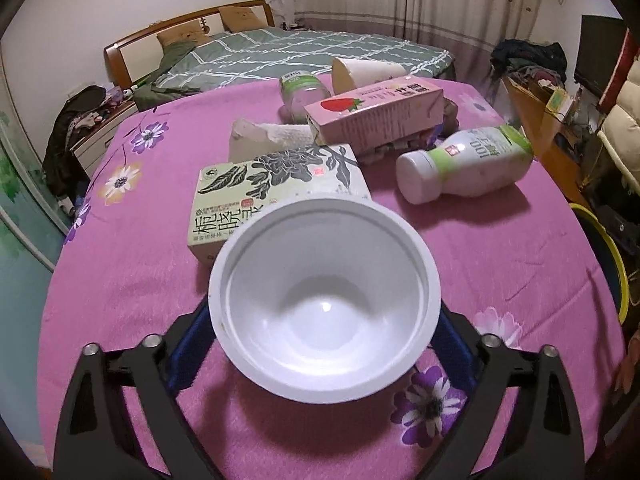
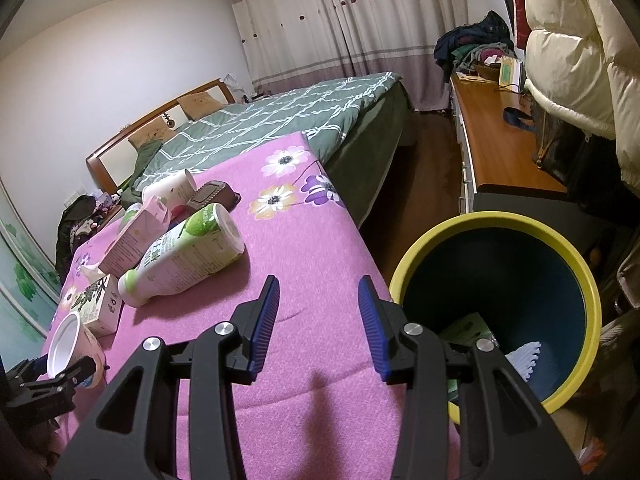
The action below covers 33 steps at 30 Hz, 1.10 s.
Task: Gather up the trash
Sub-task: 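Carry the paper bowl with the left gripper over the yellow bin and open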
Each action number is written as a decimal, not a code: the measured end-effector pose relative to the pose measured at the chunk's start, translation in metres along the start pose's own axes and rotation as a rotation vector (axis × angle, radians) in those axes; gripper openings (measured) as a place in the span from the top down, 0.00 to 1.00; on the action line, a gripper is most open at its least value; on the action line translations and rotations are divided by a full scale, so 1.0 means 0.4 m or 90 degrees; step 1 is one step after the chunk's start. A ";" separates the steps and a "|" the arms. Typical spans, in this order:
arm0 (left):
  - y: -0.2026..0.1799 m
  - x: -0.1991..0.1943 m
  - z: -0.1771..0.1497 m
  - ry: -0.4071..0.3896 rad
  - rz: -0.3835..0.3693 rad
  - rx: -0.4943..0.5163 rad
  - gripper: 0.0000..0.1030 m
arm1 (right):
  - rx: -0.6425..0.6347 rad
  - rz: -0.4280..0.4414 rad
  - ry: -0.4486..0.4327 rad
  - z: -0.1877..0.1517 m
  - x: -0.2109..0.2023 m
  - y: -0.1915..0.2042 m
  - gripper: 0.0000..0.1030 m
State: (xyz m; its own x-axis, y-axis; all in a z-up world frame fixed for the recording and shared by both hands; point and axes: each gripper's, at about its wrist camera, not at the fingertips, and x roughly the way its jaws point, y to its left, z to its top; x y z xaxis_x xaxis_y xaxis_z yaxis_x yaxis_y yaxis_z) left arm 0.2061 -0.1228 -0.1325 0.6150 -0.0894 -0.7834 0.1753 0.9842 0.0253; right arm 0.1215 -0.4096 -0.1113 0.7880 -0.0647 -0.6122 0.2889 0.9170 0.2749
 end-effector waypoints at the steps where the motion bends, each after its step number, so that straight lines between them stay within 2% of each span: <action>1: 0.001 0.000 0.001 0.000 -0.003 -0.001 0.19 | -0.001 0.000 0.000 0.001 0.000 -0.001 0.62; 8: -0.007 -0.027 -0.007 -0.010 -0.010 0.006 0.22 | 0.003 0.002 -0.002 0.001 0.000 -0.002 0.62; 17: -0.087 -0.103 -0.006 -0.034 -0.058 0.049 0.22 | -0.007 0.002 -0.019 -0.002 -0.056 -0.032 0.62; 24: -0.230 -0.124 0.021 -0.041 -0.115 0.114 0.22 | 0.004 -0.032 -0.046 0.005 -0.167 -0.128 0.59; 26: -0.284 -0.122 0.035 -0.040 -0.129 0.136 0.22 | 0.010 -0.048 -0.054 0.002 -0.195 -0.158 0.56; 33: -0.494 -0.124 0.080 -0.042 -0.187 0.220 0.22 | 0.044 -0.109 -0.068 -0.024 -0.270 -0.279 0.55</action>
State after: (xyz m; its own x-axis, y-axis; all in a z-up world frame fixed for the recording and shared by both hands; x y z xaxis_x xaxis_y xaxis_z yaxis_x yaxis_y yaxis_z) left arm 0.1656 -0.3176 -0.0788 0.5464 -0.3781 -0.7473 0.5895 0.8074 0.0225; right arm -0.0009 -0.5010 -0.0830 0.7764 -0.2620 -0.5732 0.4570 0.8603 0.2257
